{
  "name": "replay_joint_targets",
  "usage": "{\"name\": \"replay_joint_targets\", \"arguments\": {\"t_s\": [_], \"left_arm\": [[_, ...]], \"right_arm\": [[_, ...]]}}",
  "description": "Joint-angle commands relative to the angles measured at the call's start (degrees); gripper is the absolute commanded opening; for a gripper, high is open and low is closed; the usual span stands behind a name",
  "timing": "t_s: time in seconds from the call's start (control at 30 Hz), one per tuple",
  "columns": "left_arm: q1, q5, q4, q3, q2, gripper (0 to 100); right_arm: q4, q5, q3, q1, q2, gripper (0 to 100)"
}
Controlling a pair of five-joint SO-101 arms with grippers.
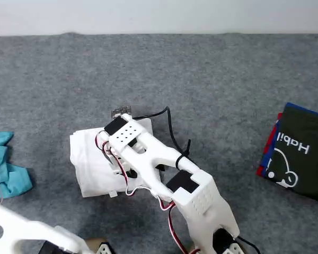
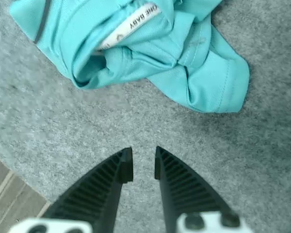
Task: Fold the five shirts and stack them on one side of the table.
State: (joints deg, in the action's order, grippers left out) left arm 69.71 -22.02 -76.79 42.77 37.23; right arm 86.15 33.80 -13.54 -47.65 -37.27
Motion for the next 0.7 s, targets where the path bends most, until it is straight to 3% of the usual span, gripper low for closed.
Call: {"name": "replay_joint_targets", "arguments": {"t_s": [0.0, 0.2, 0.33, 0.43, 0.67], "left_arm": [[-0.35, -0.18, 2.99, 0.75, 1.05, 8], [-0.35, -0.18, 3.16, 1.27, 1.14, 8], [-0.35, -0.18, 3.25, 1.01, 1.14, 8], [-0.44, -0.18, 3.08, 0.84, 1.23, 8], [-0.44, -0.18, 2.90, 0.66, 1.32, 8]], "right_arm": [[-0.92, 0.18, 0.79, -0.04, -3.12, 21.9], [0.31, -5.36, 0.79, 3.82, -2.95, 0.7], [6.64, -8.79, -0.35, 6.81, -2.86, 0.9], [16.31, -16.79, -4.22, 8.75, -2.86, 0.9], [16.57, -30.07, 0.79, 19.56, 4.79, 0.9]]}}
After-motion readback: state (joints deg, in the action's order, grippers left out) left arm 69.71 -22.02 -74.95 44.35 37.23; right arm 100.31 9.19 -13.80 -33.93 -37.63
